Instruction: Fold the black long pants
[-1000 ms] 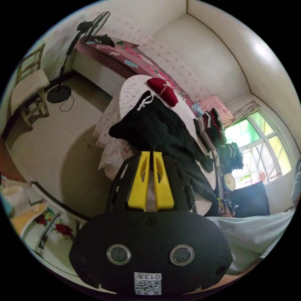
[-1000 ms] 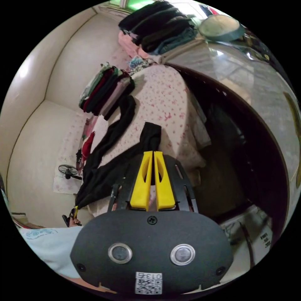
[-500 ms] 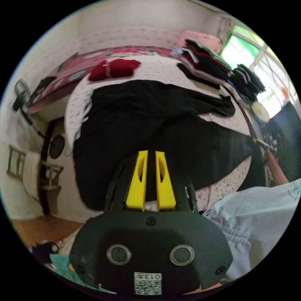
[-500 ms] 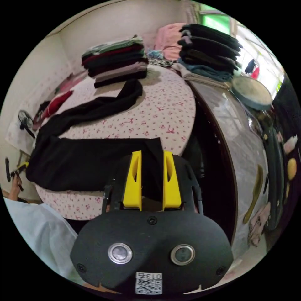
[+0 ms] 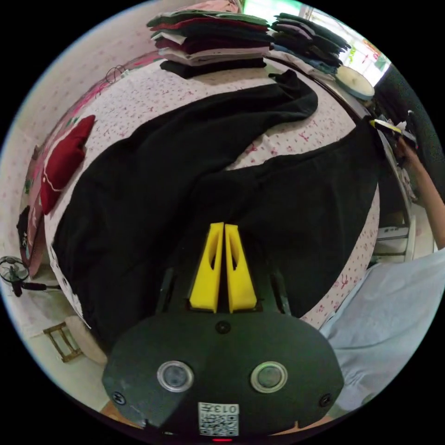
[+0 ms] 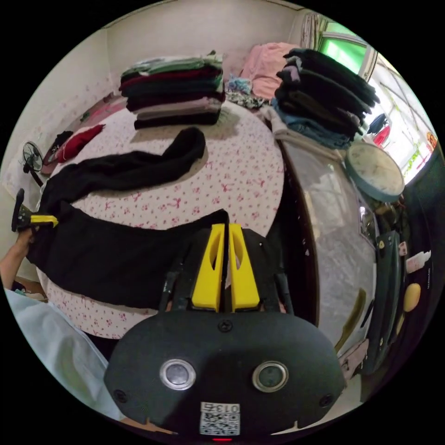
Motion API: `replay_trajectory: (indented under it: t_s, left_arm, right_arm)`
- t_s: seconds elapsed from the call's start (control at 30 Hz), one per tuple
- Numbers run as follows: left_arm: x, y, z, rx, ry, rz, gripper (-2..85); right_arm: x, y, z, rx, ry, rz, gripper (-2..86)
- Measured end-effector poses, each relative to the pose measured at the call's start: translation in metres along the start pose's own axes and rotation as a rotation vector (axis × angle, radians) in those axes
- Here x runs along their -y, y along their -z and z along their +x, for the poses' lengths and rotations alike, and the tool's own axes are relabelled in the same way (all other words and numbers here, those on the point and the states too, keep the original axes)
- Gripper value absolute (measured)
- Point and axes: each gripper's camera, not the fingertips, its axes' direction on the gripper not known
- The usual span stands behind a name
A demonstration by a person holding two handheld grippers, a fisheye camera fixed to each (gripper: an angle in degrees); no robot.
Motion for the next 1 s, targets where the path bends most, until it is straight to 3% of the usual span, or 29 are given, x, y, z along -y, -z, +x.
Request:
replay_trajectory:
  t_s: [0.13, 0.27, 0.37, 0.53, 0.67, 0.8, 1.0]
  left_arm:
    - [-0.003, 0.012, -0.02, -0.067, 0.097, 0.11, 0.1]
    - [-0.026, 0.012, -0.067, -0.185, 0.357, 0.173, 0.8]
    - [-0.054, 0.027, -0.086, -0.186, 0.42, 0.226, 2.0]
    - [-0.127, 0.051, -0.103, -0.019, 0.519, 0.204, 5.0]
    - [-0.228, 0.065, -0.128, 0.061, 0.844, 0.209, 9.2]
    - [-0.332, 0.069, -0.146, -0.012, 1.161, 0.291, 12.6]
    - [-0.408, 0.042, -0.168, -0.279, 1.34, 0.422, 15.2]
  right_arm:
    - [0.026, -0.008, 0.006, -0.018, -0.064, -0.027, 2.1]
    - [0.036, -0.033, 0.024, -0.006, -0.268, -0.112, 2.4]
    - [0.036, -0.016, 0.022, 0.022, -0.33, -0.034, 2.6]
    - [0.019, 0.002, -0.036, 0.198, -0.154, -0.031, 3.2]
    - [-0.003, -0.001, -0.103, 0.139, 0.001, -0.099, 5.8]
    - [-0.02, 0.002, -0.159, 0.1, 0.082, -0.109, 8.4]
    - [-0.014, 0.013, -0.233, 0.3, 0.455, -0.095, 9.4]
